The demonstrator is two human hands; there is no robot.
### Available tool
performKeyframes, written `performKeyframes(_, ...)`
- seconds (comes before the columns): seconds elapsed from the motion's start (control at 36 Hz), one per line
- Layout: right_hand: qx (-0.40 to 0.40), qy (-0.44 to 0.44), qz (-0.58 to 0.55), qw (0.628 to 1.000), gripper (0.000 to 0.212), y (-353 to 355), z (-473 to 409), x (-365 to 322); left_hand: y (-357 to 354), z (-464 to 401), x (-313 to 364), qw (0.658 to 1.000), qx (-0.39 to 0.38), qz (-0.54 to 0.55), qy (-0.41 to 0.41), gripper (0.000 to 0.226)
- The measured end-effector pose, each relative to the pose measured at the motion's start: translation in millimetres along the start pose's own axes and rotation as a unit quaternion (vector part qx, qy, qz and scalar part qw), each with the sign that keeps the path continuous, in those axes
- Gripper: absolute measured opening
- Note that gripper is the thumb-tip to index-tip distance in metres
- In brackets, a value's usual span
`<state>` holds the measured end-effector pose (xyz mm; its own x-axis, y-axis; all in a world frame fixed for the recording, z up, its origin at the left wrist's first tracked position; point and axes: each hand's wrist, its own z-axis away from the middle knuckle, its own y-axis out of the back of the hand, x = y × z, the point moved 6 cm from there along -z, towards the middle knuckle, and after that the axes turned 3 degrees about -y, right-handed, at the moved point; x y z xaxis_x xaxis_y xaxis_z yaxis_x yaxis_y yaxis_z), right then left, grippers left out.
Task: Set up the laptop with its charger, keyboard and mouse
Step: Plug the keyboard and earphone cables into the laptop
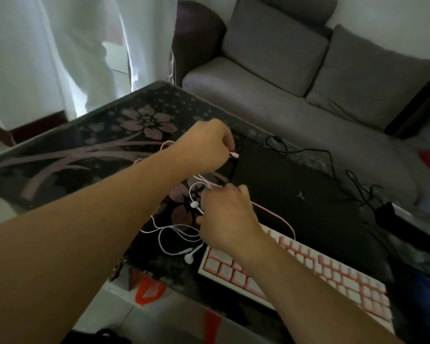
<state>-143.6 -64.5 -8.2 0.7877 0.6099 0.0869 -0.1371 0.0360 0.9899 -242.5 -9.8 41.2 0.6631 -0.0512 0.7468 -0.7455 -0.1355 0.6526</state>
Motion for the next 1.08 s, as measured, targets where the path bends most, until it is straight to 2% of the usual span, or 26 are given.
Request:
performKeyframes(0.08,-0.026,-0.016,-0.057,0.998,0.006,-1.1,1.3,0.2,-1.9,15.0,-3.2,1.0,-0.008,0.003,0.018,0.028)
performKeyframes(0.14,-0.039,-0.023,-0.11,0.993,0.007,0.7,4.9,4.4,-2.2,20.1,-7.9,0.999,-0.011,0.007,0.035,0.028)
performKeyframes(0.19,-0.049,-0.054,-0.225,0.972,0.012,6.7,8.9,15.3,1.9,20.8,-13.8,0.998,-0.001,0.024,0.05,0.028)
performKeyframes(0.25,-0.024,-0.088,-0.338,0.937,0.013,17.5,12.2,29.6,9.0,17.9,-18.3,0.995,0.025,0.071,0.063,0.026)
performKeyframes(0.33,0.033,-0.14,-0.485,0.863,0.013,35.4,17.8,53.2,12.6,17.0,-15.6,0.969,0.018,0.228,0.09,0.023)
performKeyframes(0.42,0.089,-0.171,-0.627,0.755,0.012,51.6,22.4,76.6,0.5,20.4,-6.9,0.923,-0.105,0.354,0.11,0.053)
performKeyframes(0.47,0.111,-0.171,-0.689,0.696,0.014,60.1,24.0,89.2,-11.3,23.0,0.7,0.907,-0.193,0.361,0.094,0.067)
performKeyframes(0.53,0.118,-0.172,-0.726,0.655,0.016,65.2,25.3,96.6,-16.8,26.8,9.2,0.921,-0.235,0.306,0.058,0.059)
performKeyframes(0.61,0.127,-0.175,-0.739,0.638,0.018,71.7,30.4,109.9,-16.6,25.9,21.7,0.95,-0.23,0.209,-0.007,0.026)
performKeyframes(0.67,0.137,-0.189,-0.734,0.638,0.018,73.2,34.6,119.0,-15.0,24.9,25.0,0.957,-0.219,0.187,-0.02,0.019)
performKeyframes(0.78,0.161,-0.199,-0.733,0.631,0.021,75.3,42.8,136.5,-12.4,19.8,28.8,0.963,-0.185,0.192,-0.018,0.021)
performKeyframes(0.83,0.177,-0.189,-0.754,0.604,0.02,79.1,48.1,144.6,-9.3,16.8,28.5,0.97,-0.161,0.183,-0.015,0.016)
performKeyframes(0.94,0.202,-0.16,-0.798,0.545,0.017,89.9,60.8,162.9,-6.2,12.7,28.4,0.99,-0.109,0.083,-0.016,0.008)
performKeyframes(1.03,0.226,-0.173,-0.791,0.542,0.015,90.0,70.6,179.5,-2.7,8.9,23.6,0.995,-0.037,0.096,0.011,0.019)
performKeyframes(1.08,0.234,-0.203,-0.779,0.545,0.015,84.4,76.8,188.1,0.8,9.1,22.6,0.993,-0.017,0.111,0.023,0.027)
